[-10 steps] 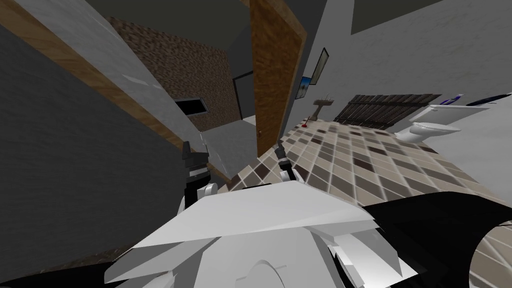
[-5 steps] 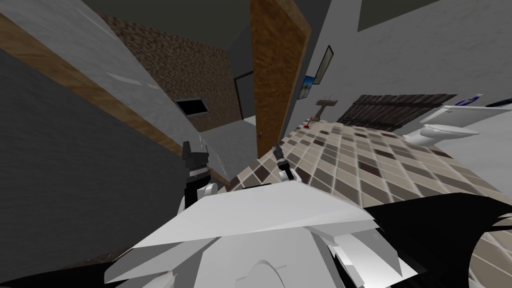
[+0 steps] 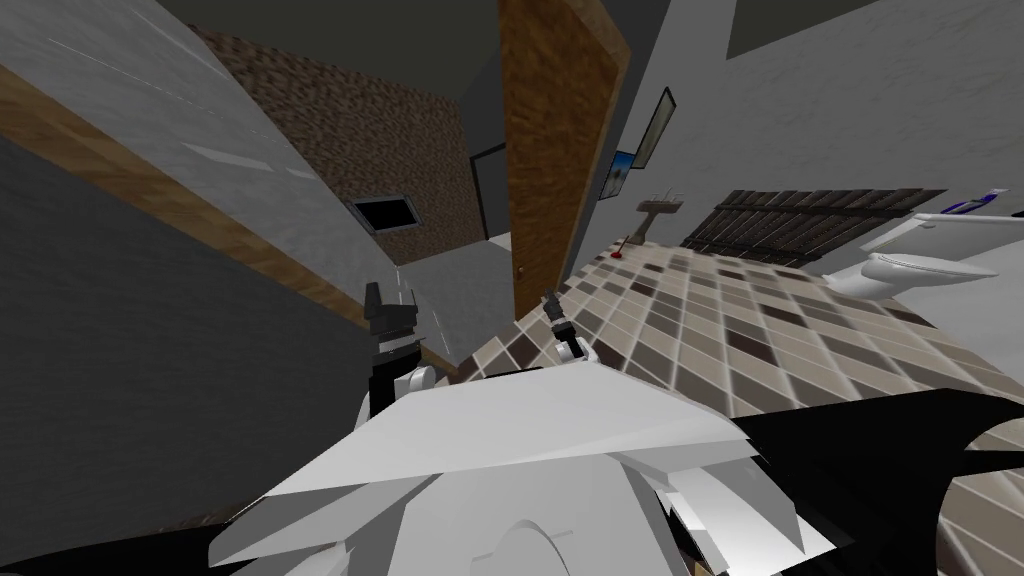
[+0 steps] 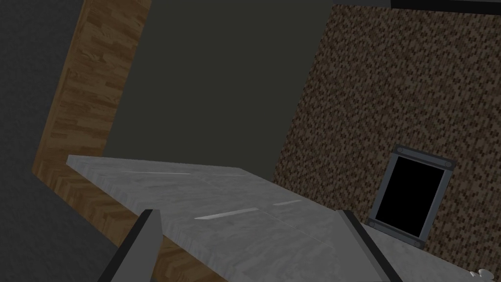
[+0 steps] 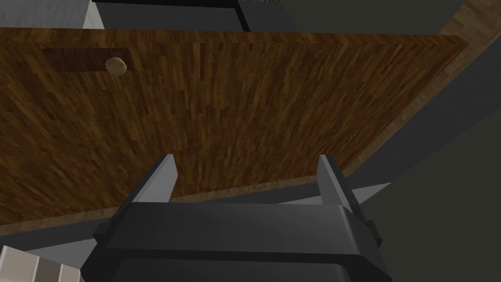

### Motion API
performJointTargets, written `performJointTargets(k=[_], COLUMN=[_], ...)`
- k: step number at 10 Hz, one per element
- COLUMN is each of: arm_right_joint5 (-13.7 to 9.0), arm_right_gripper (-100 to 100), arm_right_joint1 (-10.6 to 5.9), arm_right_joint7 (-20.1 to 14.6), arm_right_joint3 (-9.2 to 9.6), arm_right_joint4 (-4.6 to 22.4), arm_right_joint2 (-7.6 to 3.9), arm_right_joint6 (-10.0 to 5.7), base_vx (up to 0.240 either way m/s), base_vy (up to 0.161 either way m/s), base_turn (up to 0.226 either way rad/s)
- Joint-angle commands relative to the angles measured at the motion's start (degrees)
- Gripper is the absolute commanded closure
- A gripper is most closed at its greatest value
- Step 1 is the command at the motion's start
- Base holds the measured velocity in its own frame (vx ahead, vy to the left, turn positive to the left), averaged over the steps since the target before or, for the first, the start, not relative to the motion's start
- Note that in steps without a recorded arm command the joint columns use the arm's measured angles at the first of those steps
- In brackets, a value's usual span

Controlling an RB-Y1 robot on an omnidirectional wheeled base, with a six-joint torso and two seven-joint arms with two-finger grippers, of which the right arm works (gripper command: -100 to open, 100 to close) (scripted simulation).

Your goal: Push the door open

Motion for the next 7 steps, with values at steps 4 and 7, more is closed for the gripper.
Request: performJointTargets(k=[4, 7], arm_right_joint5=[1.5, 2.4], arm_right_gripper=[-100, -100], arm_right_joint1=[-2.47, -4.26], arm_right_joint7=[-1.2, -1.9], arm_right_joint3=[0.47, 0.67], arm_right_joint4=[6.0, 10.2], arm_right_joint2=[-0.13, -0.2], arm_right_joint6=[-1.51, -2.61], base_vx=[0.092, 0.092], base_vy=[-0.063, -0.061], base_turn=[0.04, 0.04])
